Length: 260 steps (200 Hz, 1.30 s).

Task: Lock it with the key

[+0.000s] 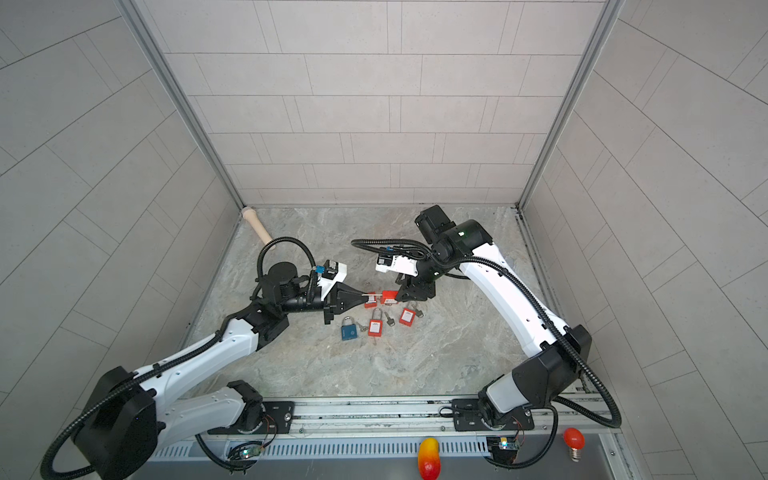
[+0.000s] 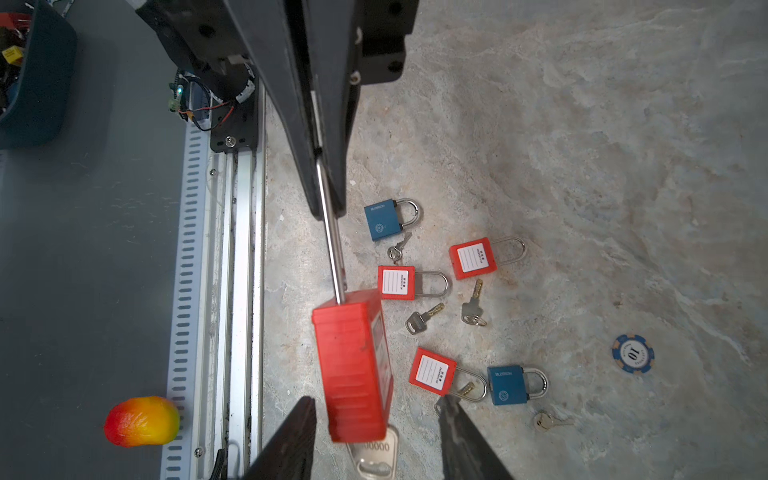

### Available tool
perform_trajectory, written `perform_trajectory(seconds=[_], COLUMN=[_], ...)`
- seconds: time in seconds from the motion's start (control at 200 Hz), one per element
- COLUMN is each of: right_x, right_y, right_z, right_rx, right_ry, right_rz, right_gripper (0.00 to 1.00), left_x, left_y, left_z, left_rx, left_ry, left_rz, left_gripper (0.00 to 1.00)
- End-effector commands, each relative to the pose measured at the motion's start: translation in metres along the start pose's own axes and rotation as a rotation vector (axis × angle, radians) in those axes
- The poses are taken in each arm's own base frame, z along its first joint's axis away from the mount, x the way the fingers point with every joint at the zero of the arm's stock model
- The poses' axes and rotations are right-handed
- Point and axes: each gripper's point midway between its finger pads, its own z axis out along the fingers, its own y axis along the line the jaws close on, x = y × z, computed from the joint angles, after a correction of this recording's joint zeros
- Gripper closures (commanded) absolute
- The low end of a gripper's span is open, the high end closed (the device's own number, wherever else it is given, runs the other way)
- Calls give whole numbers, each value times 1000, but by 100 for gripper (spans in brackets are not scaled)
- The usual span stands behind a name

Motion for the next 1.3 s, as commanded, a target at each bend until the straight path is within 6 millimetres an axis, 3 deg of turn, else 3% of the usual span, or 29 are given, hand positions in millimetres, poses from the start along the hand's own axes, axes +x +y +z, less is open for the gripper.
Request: perform_trajectory(seconds=[0.0, 0.265, 0.565, 0.786, 0.996, 1.101, 1.186, 1.296], right_x=[-6, 1, -30, -49, -47, -43, -45, -34], right_y=[13, 7, 13, 27, 15, 11, 12, 10], right_z=[-2, 17, 21, 21, 28, 36, 37, 37], right_rx=[-52, -61, -70, -183, -140, -108, -116, -102], right_ry=[-11, 67, -30, -108, -51, -11, -16, 38], right_rz=[-20, -30, -124, -109, -130, -167, -165, -168], right_gripper=[50, 59, 85, 87, 89, 85, 73, 51], left_x=[-29, -35, -32, -26, -25, -24, -24, -26], left_y=[-7, -9, -11, -12, -12, -11, -10, -8], left_z=[-1, 1, 3, 13, 17, 18, 18, 18], left_rx=[29, 45, 53, 67, 71, 69, 64, 49], left_ry=[-63, -82, -78, -62, -58, -56, -60, -73], left_rz=[72, 70, 65, 65, 68, 66, 68, 84], left_gripper=[100, 100, 100, 100, 100, 100, 100, 100])
